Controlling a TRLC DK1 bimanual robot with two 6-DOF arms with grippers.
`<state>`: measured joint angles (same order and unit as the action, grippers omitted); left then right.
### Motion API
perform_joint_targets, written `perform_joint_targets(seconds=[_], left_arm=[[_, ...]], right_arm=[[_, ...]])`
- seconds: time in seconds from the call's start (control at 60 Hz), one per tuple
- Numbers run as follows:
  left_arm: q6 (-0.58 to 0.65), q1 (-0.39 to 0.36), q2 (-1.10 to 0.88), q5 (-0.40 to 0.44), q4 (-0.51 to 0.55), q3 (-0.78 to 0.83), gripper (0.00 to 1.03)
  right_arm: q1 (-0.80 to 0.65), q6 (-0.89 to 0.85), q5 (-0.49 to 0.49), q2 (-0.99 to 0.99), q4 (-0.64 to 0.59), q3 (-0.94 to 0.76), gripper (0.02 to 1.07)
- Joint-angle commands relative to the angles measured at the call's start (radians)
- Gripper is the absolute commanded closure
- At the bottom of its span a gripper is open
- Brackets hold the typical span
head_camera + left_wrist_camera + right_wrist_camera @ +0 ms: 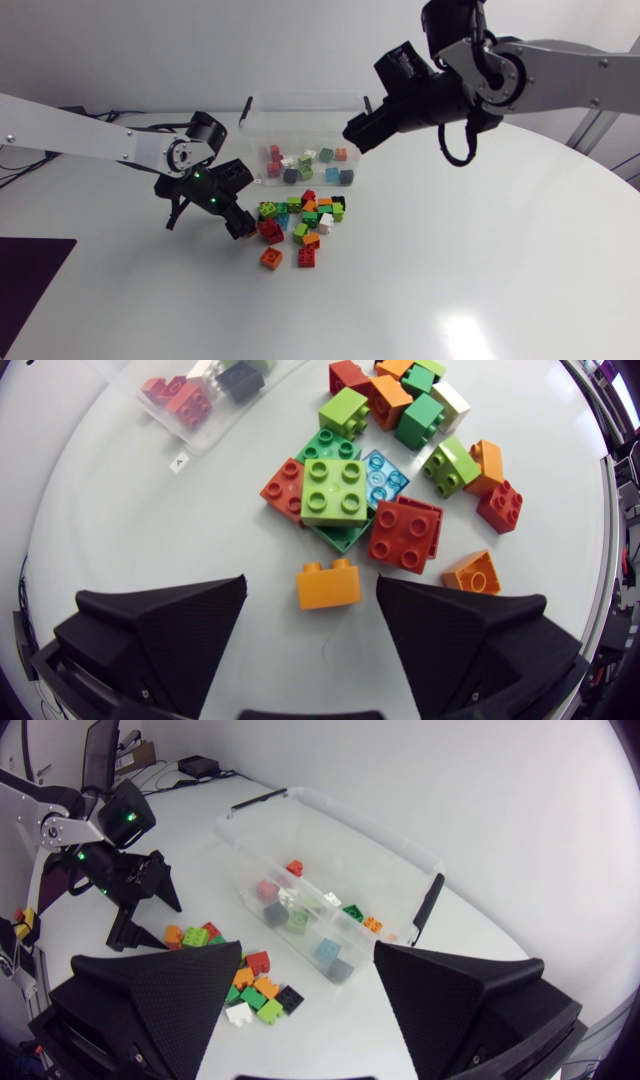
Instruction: Place the duplo bricks in the container
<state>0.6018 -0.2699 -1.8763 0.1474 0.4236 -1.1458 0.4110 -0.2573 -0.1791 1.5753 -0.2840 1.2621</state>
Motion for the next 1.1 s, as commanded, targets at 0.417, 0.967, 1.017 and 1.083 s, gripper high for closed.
perform_joint_targets(seconds=[0.417,0.967,1.017,1.083], left_arm=[[-0.02,-0.023,-0.072,-0.014,0.027,-0.037,0.44],[-0.011,-0.038,-0.014,-0.039,0.096,-0.038,0.78],[-0.011,-0.04,-0.003,-0.042,0.104,-0.038,0.79],[-0.01,-0.04,0.014,-0.043,0.116,-0.038,0.79]], right_arm=[[0.043,0.001,0.007,-0.084,-0.001,-0.26,0.1],[0.077,-0.174,0.018,0.201,-0.007,-0.178,0.13],[0.077,-0.178,0.017,0.221,-0.017,-0.158,0.13],[0.081,-0.188,0.015,0.246,-0.024,-0.136,0.13]])
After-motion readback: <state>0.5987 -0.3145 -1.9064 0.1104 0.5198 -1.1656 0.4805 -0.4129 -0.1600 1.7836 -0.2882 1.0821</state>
